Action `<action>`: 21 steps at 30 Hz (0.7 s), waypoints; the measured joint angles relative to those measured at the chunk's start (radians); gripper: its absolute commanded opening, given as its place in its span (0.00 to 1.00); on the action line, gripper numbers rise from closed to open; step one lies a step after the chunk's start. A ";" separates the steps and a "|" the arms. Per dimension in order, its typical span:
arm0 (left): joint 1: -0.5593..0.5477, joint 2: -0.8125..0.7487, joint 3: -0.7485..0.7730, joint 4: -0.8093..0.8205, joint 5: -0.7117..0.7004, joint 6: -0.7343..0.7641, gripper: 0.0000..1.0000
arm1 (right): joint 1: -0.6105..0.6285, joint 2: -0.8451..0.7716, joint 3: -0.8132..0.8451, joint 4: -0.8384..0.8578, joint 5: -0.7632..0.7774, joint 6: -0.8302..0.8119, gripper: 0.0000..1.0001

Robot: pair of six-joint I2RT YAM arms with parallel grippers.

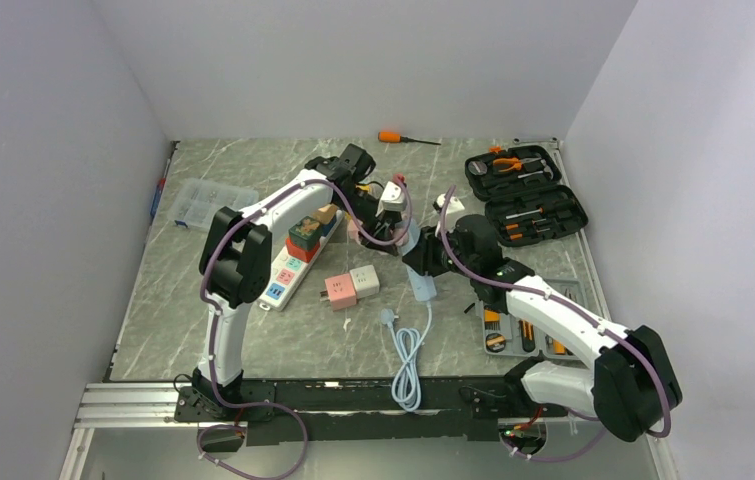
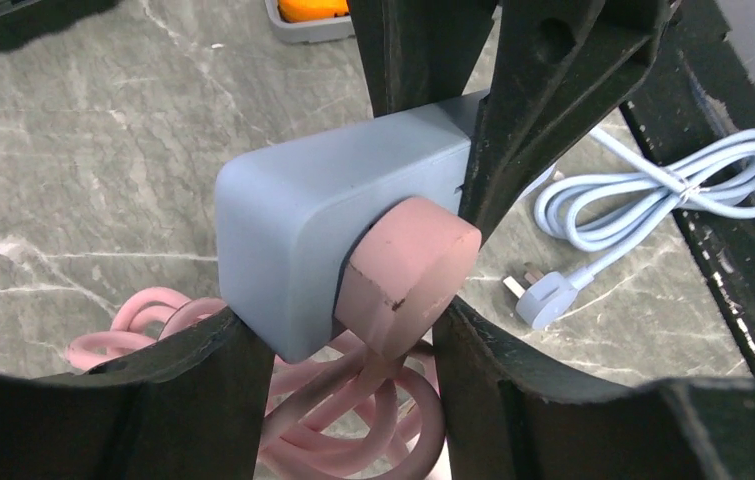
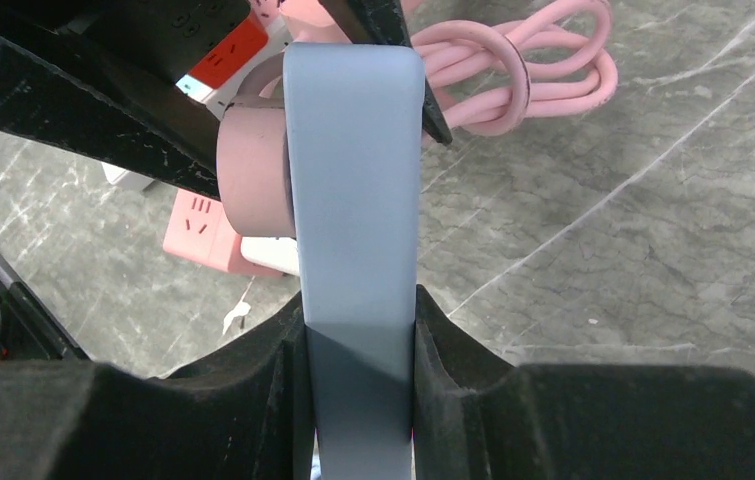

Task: Pull the plug off the socket
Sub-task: Remove the plug from the socket.

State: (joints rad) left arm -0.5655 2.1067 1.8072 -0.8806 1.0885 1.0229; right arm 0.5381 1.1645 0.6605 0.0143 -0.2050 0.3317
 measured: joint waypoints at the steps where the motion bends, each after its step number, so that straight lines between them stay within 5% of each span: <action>1: 0.001 0.000 0.000 0.005 0.010 -0.007 0.52 | -0.006 -0.004 -0.004 0.003 -0.008 0.002 0.00; 9: 0.033 0.000 0.006 0.010 0.135 -0.077 0.52 | -0.023 -0.016 -0.004 0.035 -0.057 0.019 0.00; 17: 0.049 0.134 0.277 -0.421 0.224 0.204 0.11 | -0.036 -0.040 -0.004 0.063 -0.124 0.019 0.00; 21: 0.056 0.139 0.254 -0.530 0.254 0.327 0.03 | -0.035 -0.038 -0.004 0.053 -0.171 0.008 0.00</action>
State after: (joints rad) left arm -0.5091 2.2456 2.0613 -1.4109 1.3426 1.3502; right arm 0.5026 1.1267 0.6563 0.0677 -0.3759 0.3401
